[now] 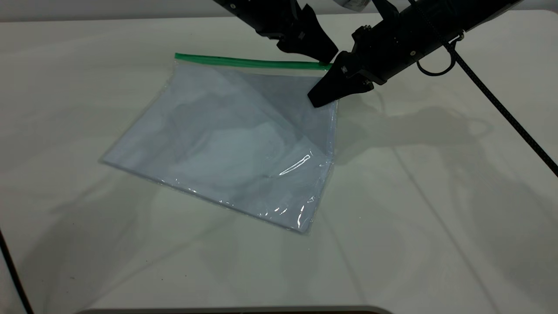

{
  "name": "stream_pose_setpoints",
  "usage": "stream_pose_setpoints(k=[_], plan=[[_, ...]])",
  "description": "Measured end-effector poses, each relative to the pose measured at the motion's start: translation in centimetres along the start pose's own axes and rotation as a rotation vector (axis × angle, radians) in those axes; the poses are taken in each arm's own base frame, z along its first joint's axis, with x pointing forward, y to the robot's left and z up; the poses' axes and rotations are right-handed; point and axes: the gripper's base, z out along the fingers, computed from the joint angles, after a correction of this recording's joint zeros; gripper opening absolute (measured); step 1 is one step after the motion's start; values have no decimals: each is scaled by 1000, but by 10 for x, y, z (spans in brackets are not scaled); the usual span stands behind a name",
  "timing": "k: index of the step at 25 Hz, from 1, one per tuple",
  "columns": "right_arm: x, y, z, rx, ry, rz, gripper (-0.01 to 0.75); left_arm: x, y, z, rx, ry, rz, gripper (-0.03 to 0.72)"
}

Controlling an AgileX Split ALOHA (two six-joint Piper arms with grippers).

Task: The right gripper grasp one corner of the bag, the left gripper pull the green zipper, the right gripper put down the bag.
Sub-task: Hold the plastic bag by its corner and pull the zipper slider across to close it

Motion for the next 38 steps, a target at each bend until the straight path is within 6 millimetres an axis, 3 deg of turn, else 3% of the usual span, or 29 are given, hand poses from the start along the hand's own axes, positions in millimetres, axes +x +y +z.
stream_pose_setpoints(k=[5,14,26,38], plan=[[0,0,0,0,0,0,36,6,1,6,10,-8,-10,496],[0,0,0,0,0,1,36,6,2,9,12,-42,-22,416],[0,-1,0,4,0,1,36,11,3,13,24,-33,-38,395],[0,-1,0,8,0,3,36,12,3,14,22,-27,-33,157]])
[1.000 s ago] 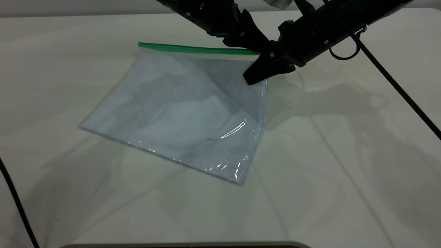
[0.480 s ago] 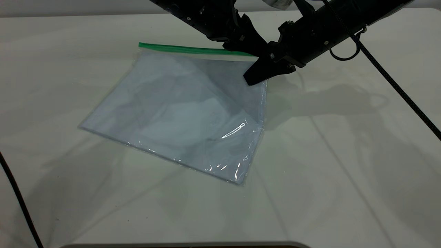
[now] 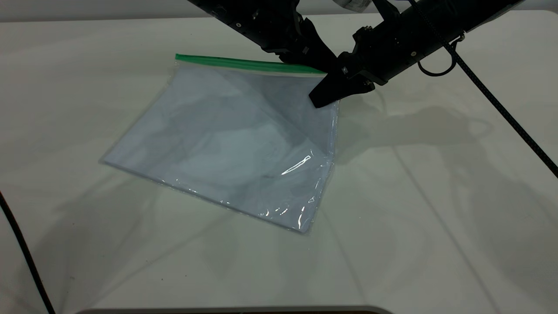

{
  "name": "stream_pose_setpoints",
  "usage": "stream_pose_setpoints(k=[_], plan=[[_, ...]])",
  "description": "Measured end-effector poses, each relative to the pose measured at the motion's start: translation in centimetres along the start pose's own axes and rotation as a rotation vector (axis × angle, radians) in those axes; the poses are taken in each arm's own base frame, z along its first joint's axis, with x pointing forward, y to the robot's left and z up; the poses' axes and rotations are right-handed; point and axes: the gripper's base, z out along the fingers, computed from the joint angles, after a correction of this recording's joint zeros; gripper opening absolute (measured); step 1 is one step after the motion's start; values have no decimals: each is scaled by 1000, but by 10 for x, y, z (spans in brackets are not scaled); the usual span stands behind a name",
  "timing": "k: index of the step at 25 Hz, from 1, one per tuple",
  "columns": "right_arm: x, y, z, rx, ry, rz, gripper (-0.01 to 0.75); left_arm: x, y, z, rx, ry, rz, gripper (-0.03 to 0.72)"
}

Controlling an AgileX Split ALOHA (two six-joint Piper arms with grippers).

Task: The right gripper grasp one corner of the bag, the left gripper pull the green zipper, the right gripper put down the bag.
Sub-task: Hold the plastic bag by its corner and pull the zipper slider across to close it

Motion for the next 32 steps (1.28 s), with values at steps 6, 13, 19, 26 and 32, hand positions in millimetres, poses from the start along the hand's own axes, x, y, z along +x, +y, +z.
stream_pose_setpoints(k=[6,13,19,26,32], plan=[[0,0,0,1,0,0,36,0,0,0,-3,2,8,125],[1,-4,-4,13,-7,9,36,0,3,0,-29,1,30,119],[3,-14,-15,17,-29,39,36,2,10,-5,-51,-11,14,116],[4,-19,-20,22,-43,55,36,6,18,-11,-81,-3,18,114],[5,-21,-23,23,-49,62,36,16,30,-23,-111,34,39,114]])
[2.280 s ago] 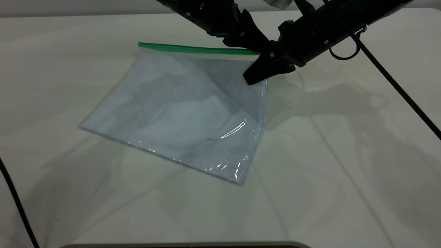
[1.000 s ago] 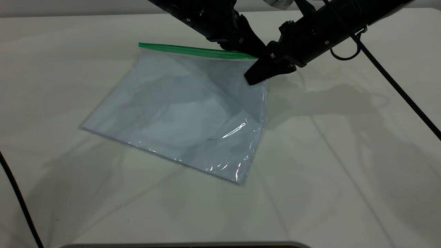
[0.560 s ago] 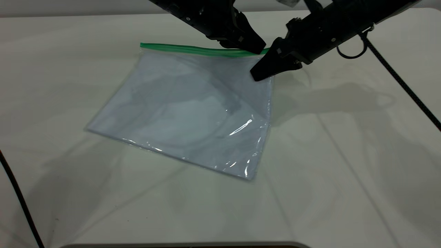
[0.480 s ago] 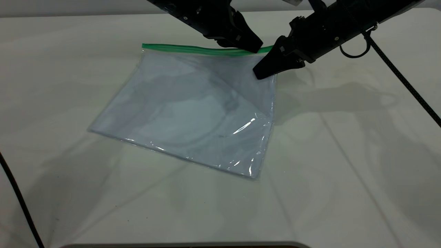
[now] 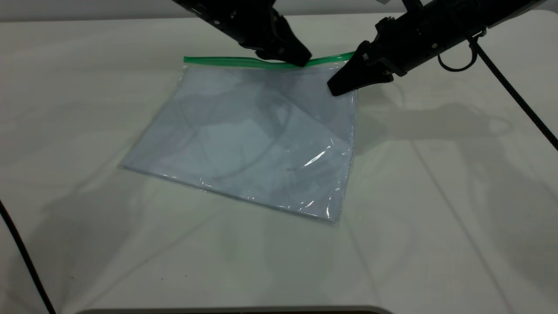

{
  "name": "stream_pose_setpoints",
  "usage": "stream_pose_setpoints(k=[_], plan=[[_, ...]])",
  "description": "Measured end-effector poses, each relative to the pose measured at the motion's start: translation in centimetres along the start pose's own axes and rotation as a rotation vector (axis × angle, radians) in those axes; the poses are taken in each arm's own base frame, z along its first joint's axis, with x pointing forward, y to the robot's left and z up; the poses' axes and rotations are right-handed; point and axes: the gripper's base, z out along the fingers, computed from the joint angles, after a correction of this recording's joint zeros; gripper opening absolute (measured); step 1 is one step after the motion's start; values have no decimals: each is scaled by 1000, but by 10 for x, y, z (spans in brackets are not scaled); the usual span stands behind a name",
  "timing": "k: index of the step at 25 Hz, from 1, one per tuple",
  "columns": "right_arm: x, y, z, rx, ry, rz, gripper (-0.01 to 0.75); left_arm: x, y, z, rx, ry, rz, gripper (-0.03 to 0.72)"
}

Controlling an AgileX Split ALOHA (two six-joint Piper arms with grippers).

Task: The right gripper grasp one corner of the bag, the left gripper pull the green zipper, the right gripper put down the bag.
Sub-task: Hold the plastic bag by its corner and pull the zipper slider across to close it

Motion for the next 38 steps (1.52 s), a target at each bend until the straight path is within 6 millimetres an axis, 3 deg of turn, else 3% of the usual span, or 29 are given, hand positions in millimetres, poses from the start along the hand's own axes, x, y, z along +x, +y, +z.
stream_pose_setpoints(k=[21,38], plan=[[-2,0,-1,-1,-22,16,36,55,70,-64,-150,5,-123,114],[-2,-1,-1,4,-23,16,36,92,101,-105,-236,40,-169,114]])
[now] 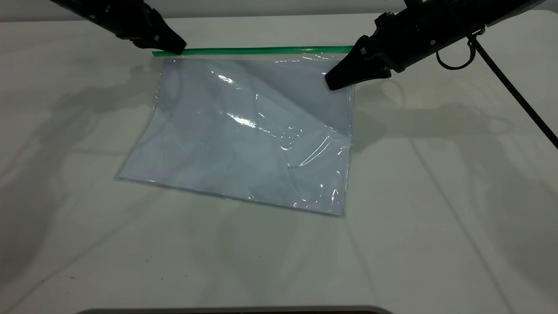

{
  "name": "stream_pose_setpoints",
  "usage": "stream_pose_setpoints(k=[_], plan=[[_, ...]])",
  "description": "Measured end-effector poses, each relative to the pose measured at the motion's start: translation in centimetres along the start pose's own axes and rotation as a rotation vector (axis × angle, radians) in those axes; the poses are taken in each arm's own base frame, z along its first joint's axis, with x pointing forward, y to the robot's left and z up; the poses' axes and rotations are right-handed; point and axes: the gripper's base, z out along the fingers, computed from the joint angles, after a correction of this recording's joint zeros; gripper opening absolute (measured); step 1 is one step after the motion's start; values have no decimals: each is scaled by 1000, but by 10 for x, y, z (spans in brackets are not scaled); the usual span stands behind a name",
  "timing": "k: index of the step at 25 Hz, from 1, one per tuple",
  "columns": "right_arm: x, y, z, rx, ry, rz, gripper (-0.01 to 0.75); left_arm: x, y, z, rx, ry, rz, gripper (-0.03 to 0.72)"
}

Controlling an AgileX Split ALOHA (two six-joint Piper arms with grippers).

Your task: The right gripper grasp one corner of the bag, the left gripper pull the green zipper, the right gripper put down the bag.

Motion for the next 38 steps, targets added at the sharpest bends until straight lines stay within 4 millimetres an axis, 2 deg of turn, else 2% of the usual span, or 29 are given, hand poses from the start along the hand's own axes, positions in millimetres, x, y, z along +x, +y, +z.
stream_pose_setpoints(k=[4,13,17,20,23,25,27,29,33,38], plan=[[0,-1,0,6,2,-2,36,7,11,-7,-44,3,-13,114],[0,-1,-1,10,-3,3,37,7,11,-7,-46,3,-13,123],[0,-3,-1,31,-5,4,63,7,12,-7,-52,3,-15,207],[1,-10,-2,90,4,2,143,8,16,-10,-75,-6,-47,333],[2,-18,-5,161,13,-4,322,2,18,-19,-73,-41,-97,454],[3,-21,-6,206,30,-24,445,-7,15,-26,-50,-73,-106,500],[1,-25,-11,280,53,-52,550,-21,10,-39,-22,-101,-92,517],[-6,-27,-22,364,71,-78,594,-39,3,-54,-1,-129,-80,524],[-34,-14,-56,490,100,-163,582,-84,-15,-96,-17,-188,-41,524],[-70,28,-107,520,92,-143,541,-133,-43,-170,-87,-246,-14,525]])
